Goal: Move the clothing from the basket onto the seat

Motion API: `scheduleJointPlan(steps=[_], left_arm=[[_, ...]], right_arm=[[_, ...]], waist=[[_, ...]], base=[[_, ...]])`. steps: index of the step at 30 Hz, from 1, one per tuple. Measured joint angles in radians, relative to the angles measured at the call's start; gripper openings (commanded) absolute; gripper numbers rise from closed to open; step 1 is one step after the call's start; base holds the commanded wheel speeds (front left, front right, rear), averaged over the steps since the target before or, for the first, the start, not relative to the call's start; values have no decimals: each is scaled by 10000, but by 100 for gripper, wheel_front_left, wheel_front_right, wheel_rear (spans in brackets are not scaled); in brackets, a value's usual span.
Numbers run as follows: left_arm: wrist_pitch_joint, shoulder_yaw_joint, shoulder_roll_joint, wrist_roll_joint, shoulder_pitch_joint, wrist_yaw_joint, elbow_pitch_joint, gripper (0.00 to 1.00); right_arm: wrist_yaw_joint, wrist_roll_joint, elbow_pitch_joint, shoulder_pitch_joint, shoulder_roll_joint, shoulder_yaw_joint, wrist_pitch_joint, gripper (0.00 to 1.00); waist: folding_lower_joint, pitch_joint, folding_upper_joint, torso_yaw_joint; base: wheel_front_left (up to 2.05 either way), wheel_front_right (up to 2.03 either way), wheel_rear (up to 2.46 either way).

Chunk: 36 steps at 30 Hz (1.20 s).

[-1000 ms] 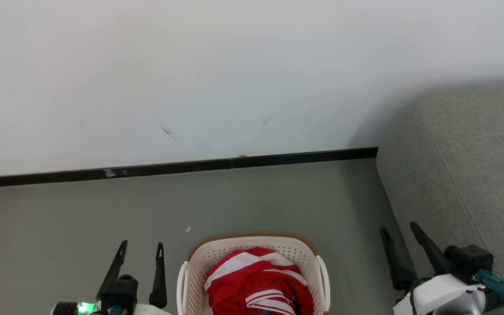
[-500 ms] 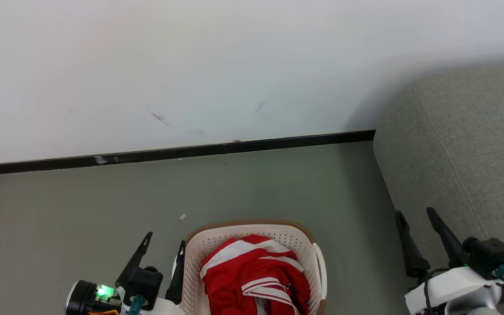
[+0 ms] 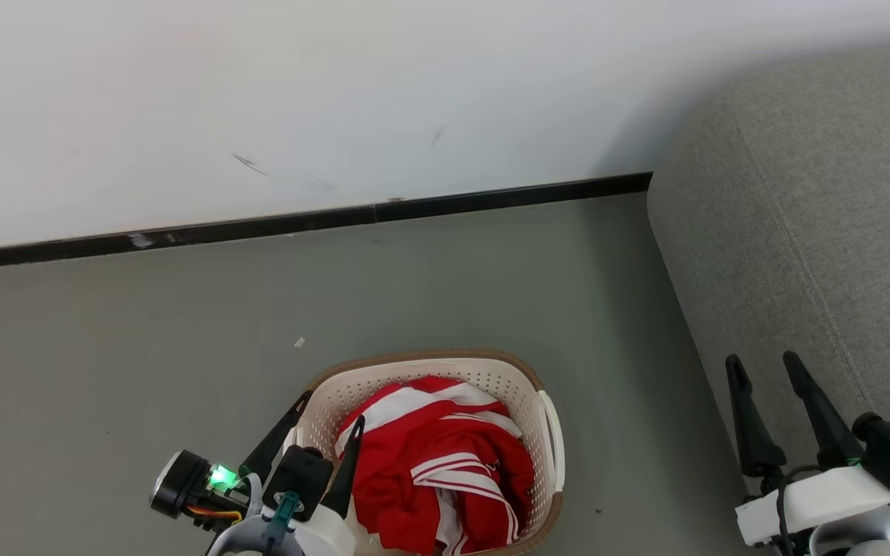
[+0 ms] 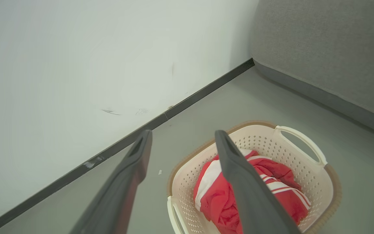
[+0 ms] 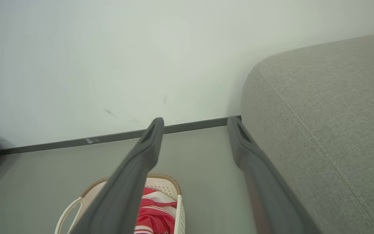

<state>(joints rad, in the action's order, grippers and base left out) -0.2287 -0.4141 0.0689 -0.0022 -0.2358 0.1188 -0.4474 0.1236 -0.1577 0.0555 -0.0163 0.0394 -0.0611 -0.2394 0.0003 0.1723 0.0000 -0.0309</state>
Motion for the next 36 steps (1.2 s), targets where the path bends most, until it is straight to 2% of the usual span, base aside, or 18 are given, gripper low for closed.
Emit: scheduleJointPlan(steps=[16,36], left_arm=[[180,-777,86,853,-1406,-437,-1223,100],[293,-901,265,1450,-3127,-420,-2817,100]], right_arm=[[0,-13,-871,639,-4,27,-82,100],[0,-487,-1425,1836,-2,186,-84,100]], waist=[[0,1558,0,-638],[0,3873,0,-1682]], base=[[0,0,0],[0,0,0]])
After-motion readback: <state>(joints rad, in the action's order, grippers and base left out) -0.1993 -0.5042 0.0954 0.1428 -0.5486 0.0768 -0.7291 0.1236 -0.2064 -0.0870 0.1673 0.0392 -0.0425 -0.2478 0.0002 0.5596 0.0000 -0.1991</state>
